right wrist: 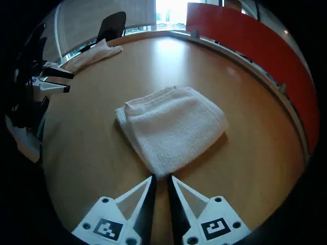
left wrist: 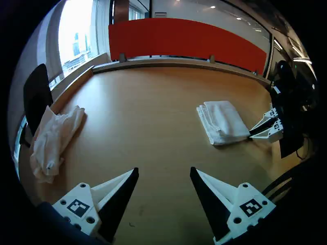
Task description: Fold towel
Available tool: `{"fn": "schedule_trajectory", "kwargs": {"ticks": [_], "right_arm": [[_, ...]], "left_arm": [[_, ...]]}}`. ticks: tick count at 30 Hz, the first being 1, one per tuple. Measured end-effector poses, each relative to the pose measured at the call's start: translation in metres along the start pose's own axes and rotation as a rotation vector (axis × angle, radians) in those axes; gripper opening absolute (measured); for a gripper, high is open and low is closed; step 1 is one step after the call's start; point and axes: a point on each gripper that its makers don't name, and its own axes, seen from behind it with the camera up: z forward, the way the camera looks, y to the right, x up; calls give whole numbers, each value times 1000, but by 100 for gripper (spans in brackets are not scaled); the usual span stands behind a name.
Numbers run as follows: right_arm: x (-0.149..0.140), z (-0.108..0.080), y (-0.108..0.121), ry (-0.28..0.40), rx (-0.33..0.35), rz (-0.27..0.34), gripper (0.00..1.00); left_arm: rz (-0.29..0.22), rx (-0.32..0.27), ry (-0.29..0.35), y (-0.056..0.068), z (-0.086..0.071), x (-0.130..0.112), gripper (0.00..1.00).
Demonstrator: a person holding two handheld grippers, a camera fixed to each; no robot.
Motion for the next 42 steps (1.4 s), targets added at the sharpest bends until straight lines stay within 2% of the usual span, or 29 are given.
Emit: {"fn": "schedule_trajectory", "kwargs": {"ticks": [4,11,17,26,36,42], "right_arm": [[1,0,-2,5,10,10,7],[9,-2,-1,26,8,1,5],[29,-14,5,58,-4,-25,5],[83,-42,26,120,-36,-78,5],[151,-79,46,206,-77,-165,5],[179,-102,57,239,-100,-184,5]], "left_arm": [[2,0,-1,0,0,0,93],[5,-1,1,1,0,1,93],[7,-1,5,0,0,3,93],[7,-8,25,3,-1,11,93],[14,-16,50,6,-2,21,93],[22,-20,63,7,-2,28,93]]}}
